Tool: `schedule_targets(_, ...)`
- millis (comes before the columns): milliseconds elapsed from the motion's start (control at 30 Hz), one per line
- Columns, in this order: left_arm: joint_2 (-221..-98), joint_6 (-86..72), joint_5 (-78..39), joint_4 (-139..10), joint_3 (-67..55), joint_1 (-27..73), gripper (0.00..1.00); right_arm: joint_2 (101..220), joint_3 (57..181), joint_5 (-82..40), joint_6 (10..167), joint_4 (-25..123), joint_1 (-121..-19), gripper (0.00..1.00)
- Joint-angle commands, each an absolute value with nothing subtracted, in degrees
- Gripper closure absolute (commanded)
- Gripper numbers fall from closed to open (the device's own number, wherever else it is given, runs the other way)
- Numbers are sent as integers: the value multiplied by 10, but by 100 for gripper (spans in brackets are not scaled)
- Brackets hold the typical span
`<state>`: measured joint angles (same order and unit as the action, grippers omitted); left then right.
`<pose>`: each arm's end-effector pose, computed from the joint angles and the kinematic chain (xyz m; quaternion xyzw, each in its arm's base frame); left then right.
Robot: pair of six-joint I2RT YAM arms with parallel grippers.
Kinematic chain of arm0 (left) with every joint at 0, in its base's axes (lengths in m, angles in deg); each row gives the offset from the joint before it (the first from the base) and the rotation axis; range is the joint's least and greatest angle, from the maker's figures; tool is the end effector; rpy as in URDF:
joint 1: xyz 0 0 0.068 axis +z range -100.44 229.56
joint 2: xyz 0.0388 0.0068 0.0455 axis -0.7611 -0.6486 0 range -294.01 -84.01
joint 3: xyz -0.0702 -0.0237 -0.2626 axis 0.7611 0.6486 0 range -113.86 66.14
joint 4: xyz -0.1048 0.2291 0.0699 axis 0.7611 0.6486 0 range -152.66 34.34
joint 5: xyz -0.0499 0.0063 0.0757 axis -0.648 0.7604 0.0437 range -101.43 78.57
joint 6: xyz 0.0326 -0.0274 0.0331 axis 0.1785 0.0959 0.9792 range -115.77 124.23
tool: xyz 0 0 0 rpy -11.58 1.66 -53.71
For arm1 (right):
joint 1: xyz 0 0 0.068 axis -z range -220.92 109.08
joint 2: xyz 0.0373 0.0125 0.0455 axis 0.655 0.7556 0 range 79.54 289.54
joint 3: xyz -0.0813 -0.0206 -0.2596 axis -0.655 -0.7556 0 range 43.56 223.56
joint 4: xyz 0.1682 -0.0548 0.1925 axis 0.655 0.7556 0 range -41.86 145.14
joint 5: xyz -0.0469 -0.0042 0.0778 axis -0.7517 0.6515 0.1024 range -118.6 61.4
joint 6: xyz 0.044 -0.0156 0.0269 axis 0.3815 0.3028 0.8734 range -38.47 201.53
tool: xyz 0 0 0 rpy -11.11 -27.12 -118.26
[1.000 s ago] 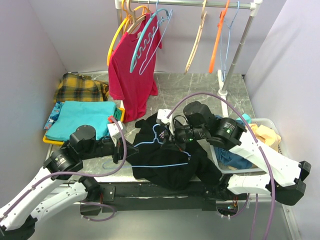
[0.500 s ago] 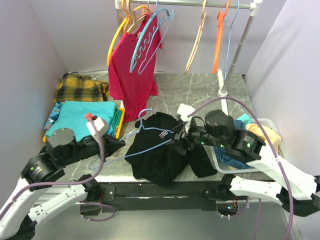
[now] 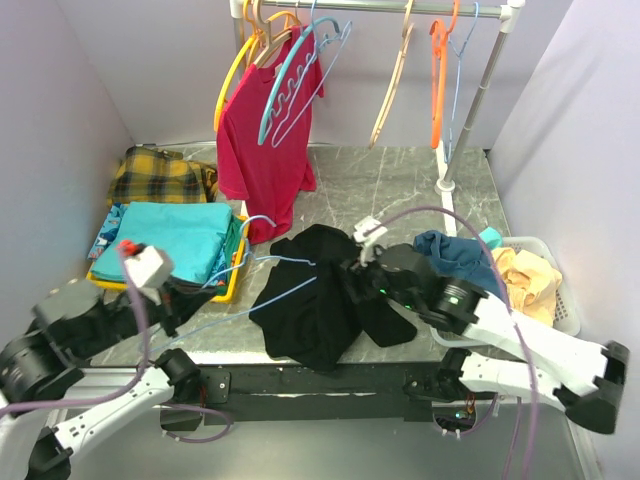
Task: Remove the t-shirt from the hanger
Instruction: Remove the T-shirt from the clothesline, then place the hanger at the clothesline.
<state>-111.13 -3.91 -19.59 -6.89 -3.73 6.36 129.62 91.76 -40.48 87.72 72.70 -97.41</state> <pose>0.0189 -0.0246 0.4195 0.2774 0.7311 -0.3191 0.5354 0.1137 0.1584 0.3195 -0.3100 0.7885 0.1973 0.4931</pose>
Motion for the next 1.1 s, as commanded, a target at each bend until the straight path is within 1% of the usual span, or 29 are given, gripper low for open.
schedule_targets(0,-1080,-36,-202,-87,-72,67,99,1389,925,-397,907,651,-976,42)
schedule_targets(33,-1077,-37,-194,-83,-75,67,99,1410,938,-398,912,661,-976,52)
schedule_targets(67,-1073,-39,-189,-76,-86,66,99,1443,943,-405,916,664,-976,56)
schedule_targets(200,-1071,-44,-173,-24,-129,67,99,1482,934,-438,930,660,-970,72)
schedule_targets(267,-1067,-45,-157,-7,-148,68,99,1482,923,-449,938,654,-959,93)
schedule_targets(300,-1064,-46,-149,1,-153,69,99,1478,919,-450,946,653,-950,99)
schedule_targets(400,-1056,-49,-130,12,-162,73,99,1460,909,-438,946,648,-942,100)
schedule_targets(433,-1055,-49,-129,3,-159,73,99,1451,908,-436,946,649,-943,97)
schedule_targets(500,-1058,-51,-116,-15,-153,76,99,1444,910,-438,953,661,-942,86)
schedule_targets(567,-1071,-51,-116,-55,-133,80,99,1428,915,-446,959,670,-942,51)
schedule_targets(600,-1078,-57,-91,-74,-126,82,99,1420,915,-445,962,674,-944,37)
schedule_targets(633,-1084,-64,-85,-102,-104,83,99,1401,912,-443,964,672,-944,31)
schedule_targets(733,-1131,-77,-79,-190,-83,91,99,1349,901,-435,977,667,-947,27)
schedule_targets(900,-1244,-70,-49,-344,-88,92,99,1279,885,-400,979,666,-951,24)
schedule_targets(1067,-1405,-63,9,-427,-169,91,99,1256,877,-384,993,663,-956,20)
